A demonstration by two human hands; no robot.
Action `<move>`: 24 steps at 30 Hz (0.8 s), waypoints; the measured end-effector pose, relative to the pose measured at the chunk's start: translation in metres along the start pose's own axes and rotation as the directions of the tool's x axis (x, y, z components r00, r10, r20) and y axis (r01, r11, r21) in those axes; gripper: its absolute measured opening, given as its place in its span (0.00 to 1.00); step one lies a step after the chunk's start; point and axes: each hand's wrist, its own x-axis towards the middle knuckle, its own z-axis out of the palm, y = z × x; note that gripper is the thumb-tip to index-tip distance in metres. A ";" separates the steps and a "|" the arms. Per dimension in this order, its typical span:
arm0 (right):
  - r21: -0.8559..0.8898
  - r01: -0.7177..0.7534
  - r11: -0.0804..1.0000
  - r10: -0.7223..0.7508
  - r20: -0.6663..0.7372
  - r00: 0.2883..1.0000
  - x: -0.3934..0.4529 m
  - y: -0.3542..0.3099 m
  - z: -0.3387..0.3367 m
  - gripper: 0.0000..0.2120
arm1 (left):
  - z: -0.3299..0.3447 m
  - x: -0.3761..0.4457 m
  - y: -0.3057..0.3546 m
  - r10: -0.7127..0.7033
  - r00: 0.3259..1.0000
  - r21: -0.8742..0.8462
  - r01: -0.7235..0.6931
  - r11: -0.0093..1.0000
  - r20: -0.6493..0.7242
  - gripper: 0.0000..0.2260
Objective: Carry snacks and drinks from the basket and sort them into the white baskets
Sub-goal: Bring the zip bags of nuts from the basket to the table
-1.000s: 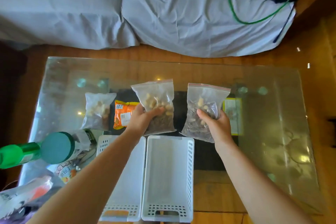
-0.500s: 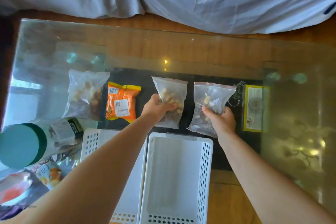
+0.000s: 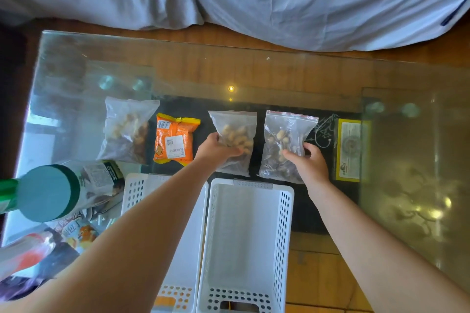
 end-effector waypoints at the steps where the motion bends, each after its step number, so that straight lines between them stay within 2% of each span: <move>1: 0.011 0.004 1.000 -0.005 0.021 1.000 -0.009 -0.006 -0.005 0.30 | -0.004 -0.011 0.003 -0.001 1.000 -0.020 0.000 1.000 -0.003 0.29; 3: 0.016 -0.009 1.000 0.008 0.067 0.998 -0.022 -0.012 -0.013 0.31 | -0.007 -0.024 0.007 -0.005 1.000 -0.038 0.005 0.999 -0.001 0.33; 6: -0.026 0.003 1.000 -0.001 0.077 0.997 -0.046 -0.021 -0.022 0.30 | -0.011 -0.051 0.010 0.019 1.000 -0.088 -0.018 0.996 0.005 0.33; 10: -0.010 -0.001 1.000 0.003 0.161 0.987 -0.102 -0.041 -0.036 0.25 | -0.024 -0.117 0.003 0.019 1.000 -0.258 -0.013 0.966 0.023 0.25; 13: -0.011 -0.028 1.000 0.030 0.233 0.972 -0.150 -0.049 -0.037 0.17 | -0.038 -0.175 -0.020 -0.021 0.998 -0.379 0.044 0.924 0.065 0.16; 18: -0.141 -0.017 0.990 0.065 0.346 0.936 -0.218 -0.050 -0.024 0.07 | -0.059 -0.260 -0.083 -0.121 0.993 -0.652 0.084 0.754 -0.012 0.06; 21: -0.221 0.024 0.975 0.072 0.416 0.906 -0.254 -0.045 -0.010 0.07 | -0.062 -0.308 -0.138 -0.231 0.969 -0.786 0.081 0.613 -0.081 0.07; 24: -0.340 0.098 0.935 0.087 0.491 0.867 -0.291 -0.036 0.011 0.05 | -0.058 -0.355 -0.198 -0.366 0.916 -0.855 0.055 0.516 -0.161 0.05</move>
